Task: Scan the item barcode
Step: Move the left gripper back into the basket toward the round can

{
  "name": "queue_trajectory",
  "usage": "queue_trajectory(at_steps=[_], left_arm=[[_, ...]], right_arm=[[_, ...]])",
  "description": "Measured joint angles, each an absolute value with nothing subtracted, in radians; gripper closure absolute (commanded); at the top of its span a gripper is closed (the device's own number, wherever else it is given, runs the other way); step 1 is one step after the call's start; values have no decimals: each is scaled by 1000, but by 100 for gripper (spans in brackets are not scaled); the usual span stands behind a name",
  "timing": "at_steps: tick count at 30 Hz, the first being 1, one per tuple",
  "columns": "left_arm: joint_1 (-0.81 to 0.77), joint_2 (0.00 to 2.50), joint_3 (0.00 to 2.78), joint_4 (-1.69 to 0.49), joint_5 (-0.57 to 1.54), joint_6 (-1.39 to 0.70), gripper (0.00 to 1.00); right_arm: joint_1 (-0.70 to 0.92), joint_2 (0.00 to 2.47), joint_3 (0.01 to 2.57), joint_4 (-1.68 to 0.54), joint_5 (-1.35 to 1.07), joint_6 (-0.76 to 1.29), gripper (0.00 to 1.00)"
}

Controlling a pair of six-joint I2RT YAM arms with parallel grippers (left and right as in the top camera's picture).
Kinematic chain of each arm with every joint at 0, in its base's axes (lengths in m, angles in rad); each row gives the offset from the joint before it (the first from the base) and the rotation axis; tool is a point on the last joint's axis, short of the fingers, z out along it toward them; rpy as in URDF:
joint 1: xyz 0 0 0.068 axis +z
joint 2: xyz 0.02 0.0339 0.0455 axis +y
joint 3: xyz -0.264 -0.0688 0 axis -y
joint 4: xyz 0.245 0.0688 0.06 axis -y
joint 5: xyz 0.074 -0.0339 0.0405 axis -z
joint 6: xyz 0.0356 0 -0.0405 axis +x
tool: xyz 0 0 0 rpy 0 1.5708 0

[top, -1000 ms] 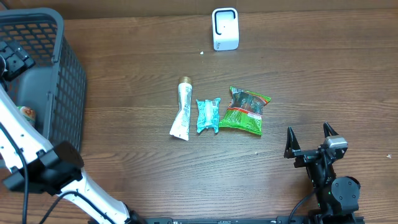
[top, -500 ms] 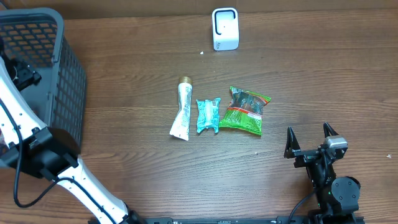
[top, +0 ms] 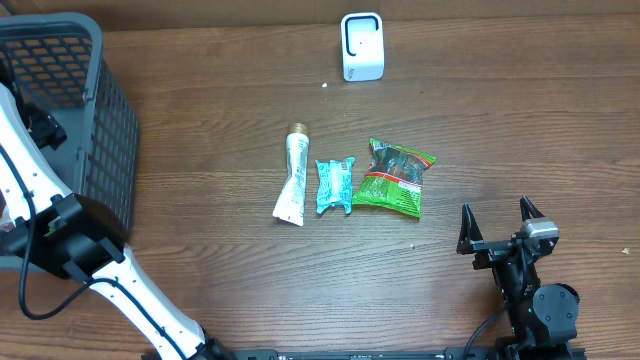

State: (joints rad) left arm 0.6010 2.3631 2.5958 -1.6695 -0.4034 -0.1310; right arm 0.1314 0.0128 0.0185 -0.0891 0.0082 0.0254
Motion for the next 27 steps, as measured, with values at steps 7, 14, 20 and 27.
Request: queue_trajectory(at_steps=[7, 14, 20, 27], left_arm=[[643, 2420, 2527, -1675, -454, -98, 18], [683, 2422, 2456, -1598, -484, -75, 18], [688, 2422, 2353, -1489, -493, -6, 21], [681, 2422, 2259, -1391, -511, 75, 21]], right_arm=[[132, 13, 19, -89, 9, 25, 0], [132, 13, 19, -90, 9, 26, 0], [131, 13, 19, -89, 8, 25, 0], [131, 13, 19, -89, 9, 25, 0]])
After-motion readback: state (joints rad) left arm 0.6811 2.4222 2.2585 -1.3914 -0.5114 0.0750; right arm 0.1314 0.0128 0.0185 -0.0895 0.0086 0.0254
